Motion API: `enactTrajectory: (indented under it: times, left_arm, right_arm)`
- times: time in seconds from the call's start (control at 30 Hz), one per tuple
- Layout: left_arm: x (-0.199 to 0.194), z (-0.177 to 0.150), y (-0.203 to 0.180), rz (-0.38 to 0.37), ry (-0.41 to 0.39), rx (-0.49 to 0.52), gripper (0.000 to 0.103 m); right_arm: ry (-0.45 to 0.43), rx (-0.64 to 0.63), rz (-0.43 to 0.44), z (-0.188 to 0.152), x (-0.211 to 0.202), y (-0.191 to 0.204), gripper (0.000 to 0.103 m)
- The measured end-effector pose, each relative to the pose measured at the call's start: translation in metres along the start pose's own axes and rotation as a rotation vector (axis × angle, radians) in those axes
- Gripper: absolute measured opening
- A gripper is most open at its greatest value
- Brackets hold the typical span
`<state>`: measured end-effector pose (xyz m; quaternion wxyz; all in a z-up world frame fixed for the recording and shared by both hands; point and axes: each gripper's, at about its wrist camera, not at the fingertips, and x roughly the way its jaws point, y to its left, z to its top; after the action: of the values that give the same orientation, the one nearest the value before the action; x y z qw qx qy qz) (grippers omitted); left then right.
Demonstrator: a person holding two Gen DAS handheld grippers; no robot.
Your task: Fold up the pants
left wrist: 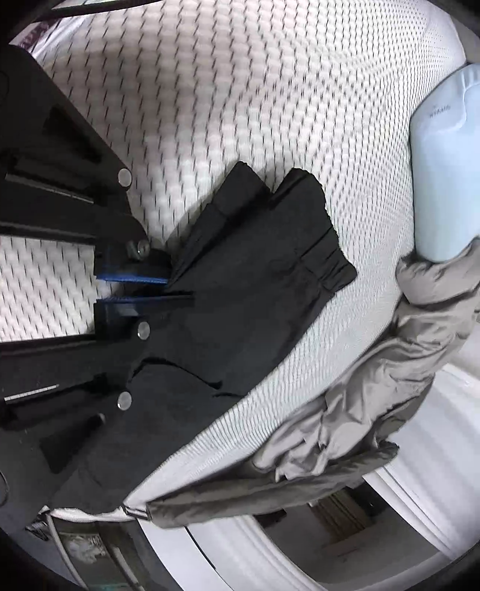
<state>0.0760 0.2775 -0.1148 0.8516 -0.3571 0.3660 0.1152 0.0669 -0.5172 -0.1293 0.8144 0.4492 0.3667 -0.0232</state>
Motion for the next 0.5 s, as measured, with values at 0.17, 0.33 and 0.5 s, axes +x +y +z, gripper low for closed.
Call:
enactTrajectory:
  times: [0.17,0.33,0.5]
  left_arm:
    - [-0.006,0.005,0.011,0.018,0.012,0.008,0.003]
    - [-0.005,0.014,-0.016,0.025,-0.009,0.060,0.003]
    - [-0.011,0.001,-0.014,0.054,0.038,0.102,0.006]
  right_arm:
    - [0.000,0.082,0.079,0.015,0.031,-0.004,0.028]
    - [-0.122,-0.075,0.026,0.014,0.010,0.024,0.001]
    - [-0.125,-0.129,-0.022,-0.007,-0.032,0.021,0.003]
